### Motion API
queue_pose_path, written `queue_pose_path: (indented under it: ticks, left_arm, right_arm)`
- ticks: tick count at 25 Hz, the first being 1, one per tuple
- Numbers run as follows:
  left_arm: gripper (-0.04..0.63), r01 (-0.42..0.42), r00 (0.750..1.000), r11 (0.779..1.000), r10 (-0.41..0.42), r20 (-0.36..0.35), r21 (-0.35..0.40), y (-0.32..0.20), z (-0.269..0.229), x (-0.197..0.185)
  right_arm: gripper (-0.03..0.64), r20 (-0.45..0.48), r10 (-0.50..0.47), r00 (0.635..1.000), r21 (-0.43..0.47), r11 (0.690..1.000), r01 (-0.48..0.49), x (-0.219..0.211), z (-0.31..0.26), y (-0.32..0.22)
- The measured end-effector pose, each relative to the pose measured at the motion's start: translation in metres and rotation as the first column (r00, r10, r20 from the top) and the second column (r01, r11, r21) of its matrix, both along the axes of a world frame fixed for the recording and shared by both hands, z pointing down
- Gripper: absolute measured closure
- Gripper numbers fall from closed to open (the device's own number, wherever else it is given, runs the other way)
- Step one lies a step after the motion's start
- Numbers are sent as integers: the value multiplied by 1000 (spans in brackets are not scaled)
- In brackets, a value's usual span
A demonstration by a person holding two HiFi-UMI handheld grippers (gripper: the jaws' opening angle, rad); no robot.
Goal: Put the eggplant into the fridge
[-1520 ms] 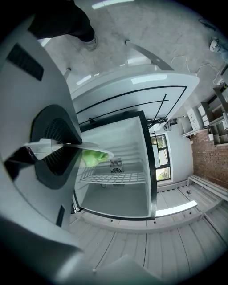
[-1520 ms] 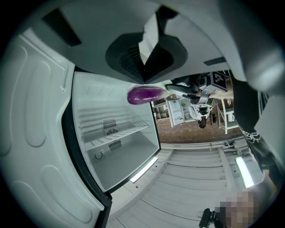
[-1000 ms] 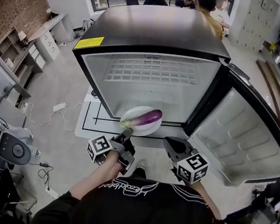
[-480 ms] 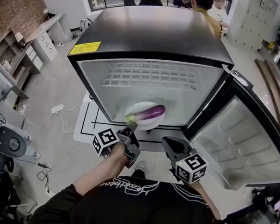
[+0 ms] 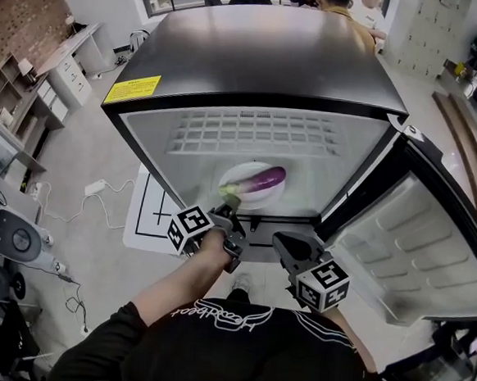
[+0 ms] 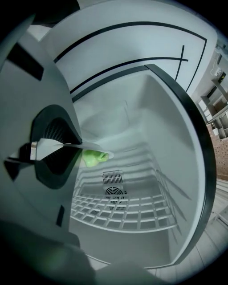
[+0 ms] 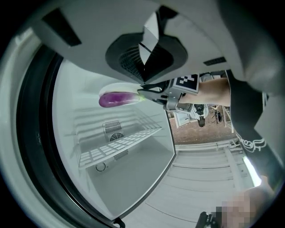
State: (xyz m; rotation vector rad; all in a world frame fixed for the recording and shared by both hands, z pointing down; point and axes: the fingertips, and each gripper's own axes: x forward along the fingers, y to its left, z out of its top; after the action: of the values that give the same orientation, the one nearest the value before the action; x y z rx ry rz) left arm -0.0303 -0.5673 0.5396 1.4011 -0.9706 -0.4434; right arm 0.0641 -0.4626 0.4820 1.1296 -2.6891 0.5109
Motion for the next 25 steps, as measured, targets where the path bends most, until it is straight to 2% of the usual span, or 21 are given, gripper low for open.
queue_pose_path:
  ticks: [13, 25]
  left_arm:
    - [569, 29, 999, 996, -27, 29, -83, -36, 34, 1]
    - [569, 34, 999, 988, -36, -7, -153, -43, 43, 3]
  right_arm:
    - [609, 3, 3, 1000, -36, 999, -2, -8, 19, -21]
    - [609, 15, 11, 1000, -47, 999, -10, -8, 25, -28]
